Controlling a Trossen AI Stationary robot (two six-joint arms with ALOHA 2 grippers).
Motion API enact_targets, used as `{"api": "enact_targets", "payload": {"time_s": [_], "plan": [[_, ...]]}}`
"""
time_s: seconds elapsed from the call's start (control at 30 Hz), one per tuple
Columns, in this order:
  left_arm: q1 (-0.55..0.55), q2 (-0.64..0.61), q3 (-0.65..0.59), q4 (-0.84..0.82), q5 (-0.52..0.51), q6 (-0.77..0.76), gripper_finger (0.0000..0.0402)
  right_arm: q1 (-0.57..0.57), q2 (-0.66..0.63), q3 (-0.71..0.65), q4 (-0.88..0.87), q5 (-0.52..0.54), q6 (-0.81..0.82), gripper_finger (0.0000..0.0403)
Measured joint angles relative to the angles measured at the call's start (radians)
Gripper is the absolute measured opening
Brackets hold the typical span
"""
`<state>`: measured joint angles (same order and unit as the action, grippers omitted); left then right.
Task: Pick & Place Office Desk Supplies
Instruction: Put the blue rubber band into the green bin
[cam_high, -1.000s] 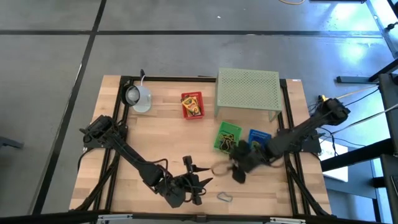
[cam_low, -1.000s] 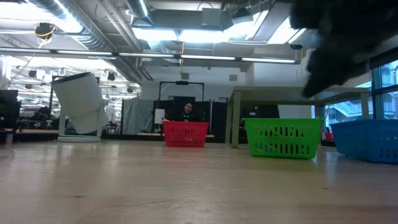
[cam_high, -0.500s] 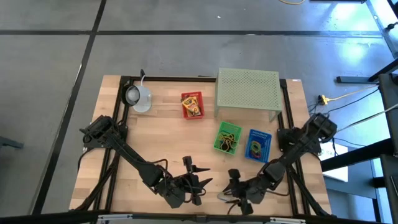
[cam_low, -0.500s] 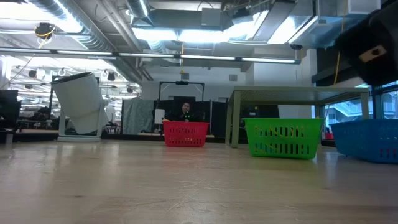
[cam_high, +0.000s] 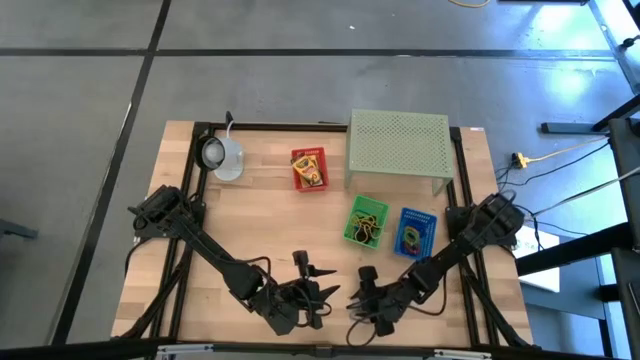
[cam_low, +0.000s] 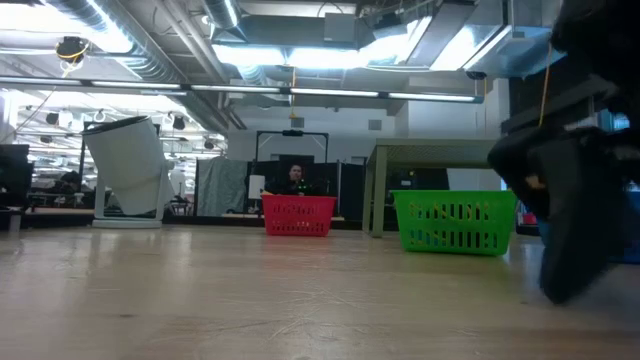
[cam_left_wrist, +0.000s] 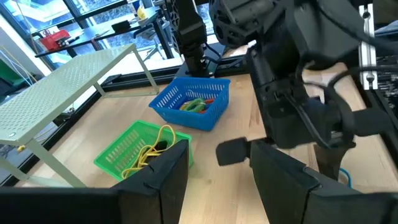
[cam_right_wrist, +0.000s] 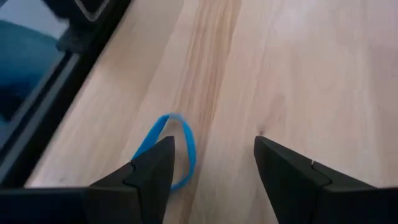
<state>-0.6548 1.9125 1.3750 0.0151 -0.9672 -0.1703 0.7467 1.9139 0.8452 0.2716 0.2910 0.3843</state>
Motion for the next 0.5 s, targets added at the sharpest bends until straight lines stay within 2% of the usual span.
{"api": "enact_targets", "payload": {"time_s": [0.27, 0.37, 0.5], "plan": [[0.000, 0.000, 0.000, -0.001, 0.000, 0.000, 0.0169, 0.003, 0.041, 0.004, 0.018, 0.053, -0.006, 0.0217], [0.000, 0.000, 0.000, -0.001, 0.000, 0.000, 0.0169, 0.002, 0.042, 0.005, 0.015, 0.057, -0.004, 0.0192], [0.000, 0.000, 0.000, -0.002, 0.000, -0.001, 0.0169, 0.001, 0.044, 0.009, 0.008, 0.045, -0.004, 0.0134]]}}
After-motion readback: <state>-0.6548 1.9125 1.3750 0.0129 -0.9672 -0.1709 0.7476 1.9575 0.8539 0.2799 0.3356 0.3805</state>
